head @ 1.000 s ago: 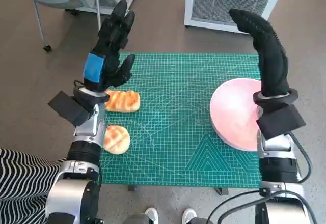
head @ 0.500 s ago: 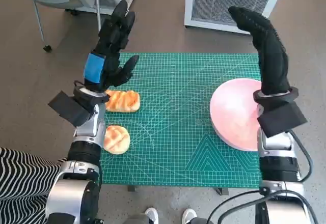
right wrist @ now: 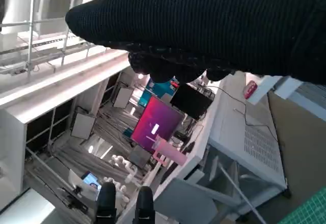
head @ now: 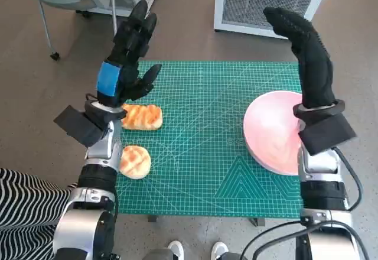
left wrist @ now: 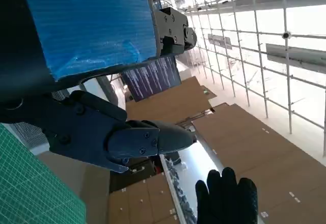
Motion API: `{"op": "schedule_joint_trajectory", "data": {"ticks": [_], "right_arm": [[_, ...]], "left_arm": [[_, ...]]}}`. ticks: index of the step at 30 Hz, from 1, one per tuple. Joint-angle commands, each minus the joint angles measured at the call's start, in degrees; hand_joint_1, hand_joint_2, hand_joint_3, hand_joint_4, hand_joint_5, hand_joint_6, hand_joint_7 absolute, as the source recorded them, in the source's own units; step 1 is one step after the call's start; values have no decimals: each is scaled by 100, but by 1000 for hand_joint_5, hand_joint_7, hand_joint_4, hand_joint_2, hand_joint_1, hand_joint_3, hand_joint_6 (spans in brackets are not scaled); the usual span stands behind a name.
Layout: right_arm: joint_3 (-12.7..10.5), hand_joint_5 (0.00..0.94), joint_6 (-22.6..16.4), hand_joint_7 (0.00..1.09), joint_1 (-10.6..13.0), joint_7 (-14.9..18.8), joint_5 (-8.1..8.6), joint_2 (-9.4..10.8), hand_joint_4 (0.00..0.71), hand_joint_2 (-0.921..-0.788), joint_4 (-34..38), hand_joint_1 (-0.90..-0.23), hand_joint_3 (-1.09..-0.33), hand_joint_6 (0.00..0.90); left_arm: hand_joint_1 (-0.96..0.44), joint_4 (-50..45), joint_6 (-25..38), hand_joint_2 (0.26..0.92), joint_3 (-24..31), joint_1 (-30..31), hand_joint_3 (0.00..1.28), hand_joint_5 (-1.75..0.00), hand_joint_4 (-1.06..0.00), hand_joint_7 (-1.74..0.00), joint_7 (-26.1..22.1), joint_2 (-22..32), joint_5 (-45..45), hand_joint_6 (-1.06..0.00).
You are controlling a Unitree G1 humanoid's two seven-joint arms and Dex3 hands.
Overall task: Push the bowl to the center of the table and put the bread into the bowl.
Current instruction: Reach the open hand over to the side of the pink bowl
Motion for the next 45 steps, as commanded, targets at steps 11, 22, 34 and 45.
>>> {"op": "schedule_joint_trajectory", "data": {"ticks": [11, 22, 34, 45], "right_arm": [[-37, 0, 17, 476, 149, 56, 30, -37, 178, -921, -24, -897, -835, 0], [-433, 12, -583, 441, 321, -274, -145, -583, 188, -921, 711, -867, -842, 15], [-892, 10, -694, 409, 168, -964, -34, -981, 155, -921, 2190, -783, -882, 7], [-931, 10, -594, 423, -136, -1227, 71, -752, 163, -921, 2898, -747, -870, -1]], "left_arm": [[-484, -141, 25, 921, 6, 127, 312, -11, -186, -88, -17, 11, -61, -159], [-499, -212, 107, 921, 21, 186, 311, -5, -182, -88, -11, 56, -68, -168], [-533, -96, 150, 921, 84, 164, 299, -5, -186, -81, -17, 81, -100, -171], [-543, -80, 174, 921, 126, 203, 295, -4, -189, -74, -152, 99, -200, -171]]}}
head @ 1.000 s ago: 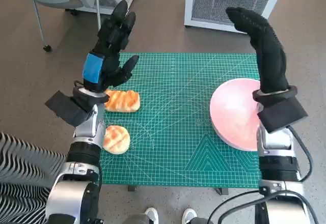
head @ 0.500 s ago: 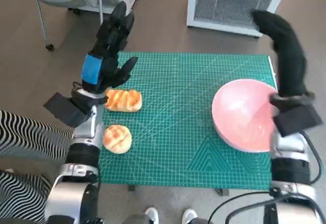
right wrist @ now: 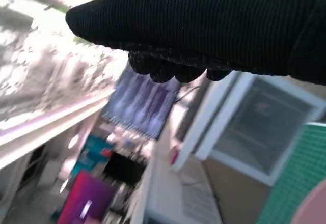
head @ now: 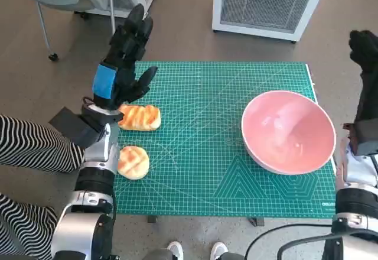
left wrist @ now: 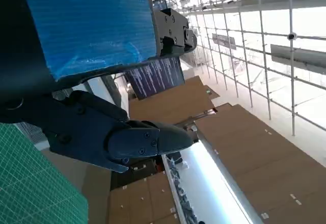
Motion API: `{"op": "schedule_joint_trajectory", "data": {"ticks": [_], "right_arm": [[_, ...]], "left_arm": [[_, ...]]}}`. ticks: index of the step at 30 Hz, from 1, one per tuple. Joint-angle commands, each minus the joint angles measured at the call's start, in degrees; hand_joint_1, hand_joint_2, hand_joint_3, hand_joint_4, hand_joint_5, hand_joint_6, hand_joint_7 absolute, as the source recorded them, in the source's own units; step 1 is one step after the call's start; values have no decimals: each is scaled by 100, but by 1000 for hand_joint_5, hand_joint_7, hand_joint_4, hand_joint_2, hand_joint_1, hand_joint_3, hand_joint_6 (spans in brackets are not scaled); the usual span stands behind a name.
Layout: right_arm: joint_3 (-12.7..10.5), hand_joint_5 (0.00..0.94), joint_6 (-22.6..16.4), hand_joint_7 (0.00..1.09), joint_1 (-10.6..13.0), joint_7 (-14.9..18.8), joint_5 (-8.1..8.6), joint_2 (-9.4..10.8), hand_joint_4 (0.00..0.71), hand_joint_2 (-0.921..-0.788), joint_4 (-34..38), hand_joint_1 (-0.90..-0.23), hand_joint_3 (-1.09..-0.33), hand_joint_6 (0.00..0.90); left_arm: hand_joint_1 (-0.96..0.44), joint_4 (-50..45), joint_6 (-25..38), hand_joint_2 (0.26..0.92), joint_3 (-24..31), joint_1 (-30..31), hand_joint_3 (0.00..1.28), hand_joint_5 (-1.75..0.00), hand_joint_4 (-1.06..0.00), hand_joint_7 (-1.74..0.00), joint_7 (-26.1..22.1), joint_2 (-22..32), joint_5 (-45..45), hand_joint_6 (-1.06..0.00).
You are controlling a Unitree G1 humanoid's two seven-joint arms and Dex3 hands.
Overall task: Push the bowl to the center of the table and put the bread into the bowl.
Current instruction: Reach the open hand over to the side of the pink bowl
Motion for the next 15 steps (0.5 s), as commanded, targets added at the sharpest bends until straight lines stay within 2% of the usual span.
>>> {"op": "schedule_joint_trajectory", "data": {"ticks": [1, 3, 4, 8, 15], "right_arm": [[4, 11, 141, 423, -137, -4, 103, 179, 165, -921, 326, -749, -865, -1], [17, 11, 138, 422, -162, 74, 122, 198, 167, -921, 385, -752, -857, 0], [66, 17, 130, 428, -168, 60, 58, 192, 180, -921, 409, -756, -831, 15], [197, 12, 115, 421, -228, 86, -68, 182, 177, -921, 501, -763, -838, 11], [283, 4, 59, 418, -327, 398, 42, 291, 168, -921, 597, -779, -837, 17]], "left_arm": [[-543, 35, 47, 921, 77, 55, 293, -4, -189, -72, -103, 66, -121, -170], [-541, 42, 51, 921, 96, 56, 291, -2, -186, -70, -135, 76, -145, -169], [-542, 68, 50, 921, 111, 51, 289, -1, -184, -69, -162, 83, -165, -168], [-541, 166, 49, 921, 162, 22, 285, 0, -178, -65, -244, 92, -209, -168], [-546, 209, 93, 921, 218, -27, 283, 0, -150, -58, -361, 76, -275, -169]]}}
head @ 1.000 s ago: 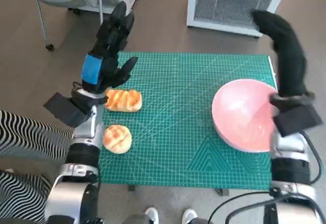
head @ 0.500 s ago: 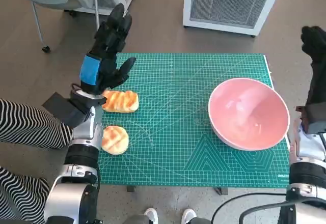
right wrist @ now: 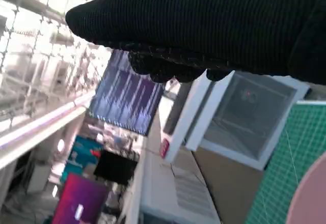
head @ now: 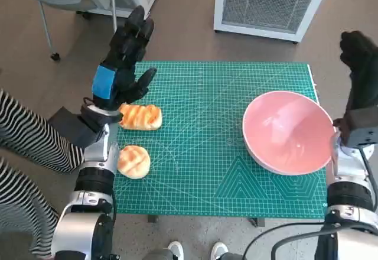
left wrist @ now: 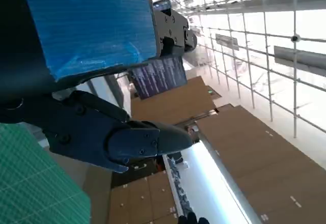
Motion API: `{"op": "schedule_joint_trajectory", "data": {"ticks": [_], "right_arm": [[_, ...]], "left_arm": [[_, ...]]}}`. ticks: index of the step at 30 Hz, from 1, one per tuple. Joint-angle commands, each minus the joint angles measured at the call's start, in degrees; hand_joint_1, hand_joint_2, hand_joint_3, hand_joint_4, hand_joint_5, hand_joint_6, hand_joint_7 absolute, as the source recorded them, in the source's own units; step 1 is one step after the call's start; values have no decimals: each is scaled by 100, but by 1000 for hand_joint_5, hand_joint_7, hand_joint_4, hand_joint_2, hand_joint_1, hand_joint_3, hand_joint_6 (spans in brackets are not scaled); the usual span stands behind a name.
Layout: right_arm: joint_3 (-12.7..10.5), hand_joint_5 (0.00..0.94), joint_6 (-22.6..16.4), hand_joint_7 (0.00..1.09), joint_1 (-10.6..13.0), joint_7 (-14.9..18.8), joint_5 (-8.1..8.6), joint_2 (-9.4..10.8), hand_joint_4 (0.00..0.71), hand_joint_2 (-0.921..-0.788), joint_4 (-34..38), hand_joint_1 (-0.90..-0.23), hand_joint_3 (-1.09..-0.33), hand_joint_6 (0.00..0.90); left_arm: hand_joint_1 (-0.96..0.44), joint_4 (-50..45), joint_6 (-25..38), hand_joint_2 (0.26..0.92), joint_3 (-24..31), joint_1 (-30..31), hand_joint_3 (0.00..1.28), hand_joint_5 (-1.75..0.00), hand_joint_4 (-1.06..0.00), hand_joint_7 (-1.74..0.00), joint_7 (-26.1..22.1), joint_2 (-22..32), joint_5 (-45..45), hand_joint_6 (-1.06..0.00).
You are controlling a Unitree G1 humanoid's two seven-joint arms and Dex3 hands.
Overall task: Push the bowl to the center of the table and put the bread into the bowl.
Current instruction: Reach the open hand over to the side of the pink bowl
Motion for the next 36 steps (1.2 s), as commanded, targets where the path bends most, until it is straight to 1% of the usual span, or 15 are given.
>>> {"op": "schedule_joint_trajectory", "data": {"ticks": [1, 5, 7, 12, 15, 23, 29, 36], "right_arm": [[63, 4, 30, 418, -62, 243, 60, 116, 168, -921, 189, -778, -837, 17], [74, 4, 12, 418, -92, 372, 79, 148, 168, -921, 263, -769, -833, 18], [98, 5, 4, 418, -109, 412, 52, 160, 170, -921, 315, -760, -831, 19], [216, 5, -7, 419, -112, 342, -92, 179, 173, -921, 386, -751, -826, 20], [262, 5, -6, 419, -104, 300, -114, 194, 174, -921, 410, -751, -825, 21], [308, 7, 38, 421, -67, 194, -99, 167, 180, -921, 429, -746, -824, 27], [262, 8, -6, 419, 55, 194, -50, 79, 183, -921, 428, -748, -825, 28], [120, 7, -143, 418, 286, 157, 48, -57, 184, -921, 422, -742, -828, 35]], "left_arm": [[-546, 33, 52, 921, 41, -36, 283, 0, -150, -57, -91, 56, -78, -168], [-543, 44, 90, 921, 80, -56, 284, -2, -151, -52, -179, 68, -151, -164], [-537, 62, 115, 921, 113, -69, 283, -3, -153, -50, -245, 71, -211, -162], [-520, 70, 155, 921, 161, -81, 273, -8, -166, -45, -366, 67, -305, -162], [-513, 89, 158, 921, 174, -91, 268, -9, -170, -43, -404, 65, -325, -162], [-504, 215, 147, 921, 227, -164, 265, -1, -149, -36, -497, 71, -348, -158], [-498, 342, 84, 921, 253, -231, 266, -4, -155, -32, -543, 68, -326, -157], [-498, 403, 75, 921, 233, -294, 267, 0, -146, -29, -519, 79, -261, -157]]}}
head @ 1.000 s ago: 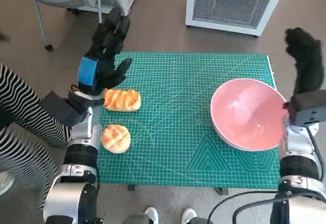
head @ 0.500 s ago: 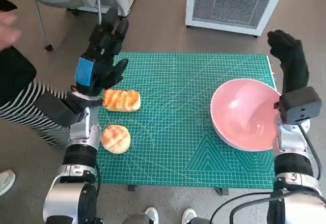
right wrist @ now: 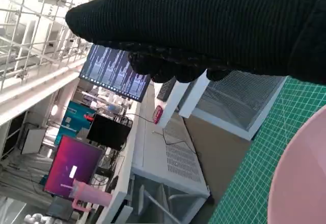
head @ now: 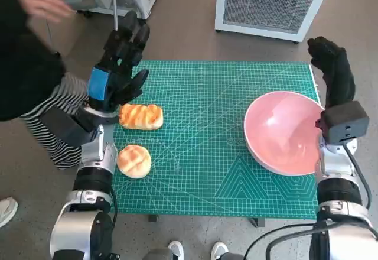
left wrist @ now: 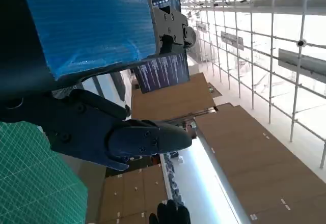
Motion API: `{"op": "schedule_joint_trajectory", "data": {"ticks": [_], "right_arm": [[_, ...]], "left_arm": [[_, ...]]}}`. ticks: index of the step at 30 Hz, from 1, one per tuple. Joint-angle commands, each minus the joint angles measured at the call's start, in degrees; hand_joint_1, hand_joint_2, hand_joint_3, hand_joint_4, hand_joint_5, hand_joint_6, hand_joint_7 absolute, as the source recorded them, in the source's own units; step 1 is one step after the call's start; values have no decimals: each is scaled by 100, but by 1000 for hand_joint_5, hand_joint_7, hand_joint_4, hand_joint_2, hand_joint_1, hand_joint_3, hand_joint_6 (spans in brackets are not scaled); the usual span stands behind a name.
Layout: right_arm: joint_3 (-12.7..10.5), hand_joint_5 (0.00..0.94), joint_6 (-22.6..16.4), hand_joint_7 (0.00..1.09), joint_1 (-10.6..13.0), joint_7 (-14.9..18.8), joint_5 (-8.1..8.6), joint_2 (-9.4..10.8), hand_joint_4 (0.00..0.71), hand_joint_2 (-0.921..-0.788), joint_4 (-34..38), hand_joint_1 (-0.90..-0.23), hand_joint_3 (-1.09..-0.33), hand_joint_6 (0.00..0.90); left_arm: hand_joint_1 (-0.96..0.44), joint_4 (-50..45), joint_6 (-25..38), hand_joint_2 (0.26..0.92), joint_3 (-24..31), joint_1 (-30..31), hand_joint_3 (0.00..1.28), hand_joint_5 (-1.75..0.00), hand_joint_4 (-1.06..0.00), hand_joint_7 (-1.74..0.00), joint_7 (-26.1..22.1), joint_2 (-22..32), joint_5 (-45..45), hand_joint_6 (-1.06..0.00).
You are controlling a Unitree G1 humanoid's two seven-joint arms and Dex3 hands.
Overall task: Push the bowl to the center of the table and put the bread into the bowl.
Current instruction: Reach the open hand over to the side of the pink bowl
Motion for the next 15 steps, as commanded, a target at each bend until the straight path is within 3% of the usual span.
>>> {"op": "schedule_joint_trajectory", "data": {"ticks": [1, 9, 15], "right_arm": [[-124, 7, -49, 419, 340, -76, 62, -130, 185, -921, 91, -740, -829, 37], [-345, 19, -199, 434, 634, -293, 109, -227, 214, -921, 137, -717, -844, 71], [-561, 31, -230, 454, 787, -374, 237, -214, 245, -921, 273, -705, -855, 102]], "left_arm": [[-500, 38, -43, 921, -8, -131, 268, 0, -144, -29, -1, 77, 45, -157], [-522, 69, -46, 921, -27, -153, 282, -1, -119, -25, 59, 109, 131, -156], [-538, 108, 21, 921, -16, -173, 282, -2, -117, -22, -2, 110, 80, -155]]}}
